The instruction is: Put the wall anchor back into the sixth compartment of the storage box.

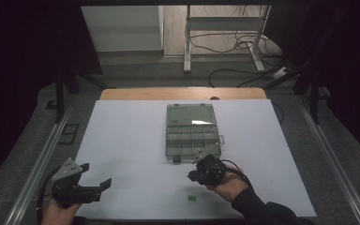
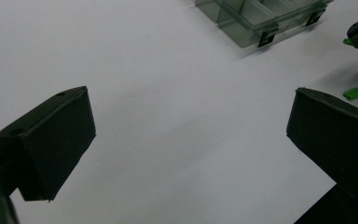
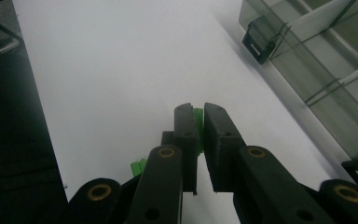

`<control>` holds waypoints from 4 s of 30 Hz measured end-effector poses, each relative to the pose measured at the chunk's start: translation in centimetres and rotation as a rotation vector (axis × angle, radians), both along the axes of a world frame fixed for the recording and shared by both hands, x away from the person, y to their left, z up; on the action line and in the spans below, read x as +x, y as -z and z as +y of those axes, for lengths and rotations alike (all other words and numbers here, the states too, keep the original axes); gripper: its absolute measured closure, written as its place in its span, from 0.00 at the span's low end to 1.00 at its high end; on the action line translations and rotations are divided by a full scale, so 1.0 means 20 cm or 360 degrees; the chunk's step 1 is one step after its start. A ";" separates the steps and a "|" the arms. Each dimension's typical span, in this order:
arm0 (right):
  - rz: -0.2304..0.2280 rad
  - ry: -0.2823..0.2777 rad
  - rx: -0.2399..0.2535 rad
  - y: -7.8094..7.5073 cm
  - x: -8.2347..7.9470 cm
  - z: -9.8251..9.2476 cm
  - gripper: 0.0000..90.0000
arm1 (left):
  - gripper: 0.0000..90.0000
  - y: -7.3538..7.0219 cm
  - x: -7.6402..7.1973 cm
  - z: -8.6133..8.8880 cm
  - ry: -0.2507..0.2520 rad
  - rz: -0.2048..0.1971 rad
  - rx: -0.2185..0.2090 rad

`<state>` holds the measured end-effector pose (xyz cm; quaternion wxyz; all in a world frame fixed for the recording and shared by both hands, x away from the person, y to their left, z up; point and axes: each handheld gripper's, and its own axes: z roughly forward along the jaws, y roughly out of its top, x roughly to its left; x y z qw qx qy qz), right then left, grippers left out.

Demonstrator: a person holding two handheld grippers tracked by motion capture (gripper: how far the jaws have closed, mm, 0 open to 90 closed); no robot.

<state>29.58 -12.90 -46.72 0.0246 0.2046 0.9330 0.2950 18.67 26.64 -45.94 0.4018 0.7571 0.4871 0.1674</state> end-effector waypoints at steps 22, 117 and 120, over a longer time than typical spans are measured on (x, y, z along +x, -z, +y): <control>-0.0035 0.0120 0.0113 -0.08 0.14 -0.01 0.91 | 0.02 0.00 0.00 0.00 0.0003 0.0002 0.0000; -0.0132 0.0311 0.0107 -0.08 -0.01 -0.13 0.00 | 0.02 0.00 0.00 -0.01 0.0024 -0.0006 0.0010; -0.0119 0.0333 0.0086 -0.07 -0.03 -0.13 0.00 | 0.02 0.00 0.00 -0.01 0.0025 -0.0007 0.0011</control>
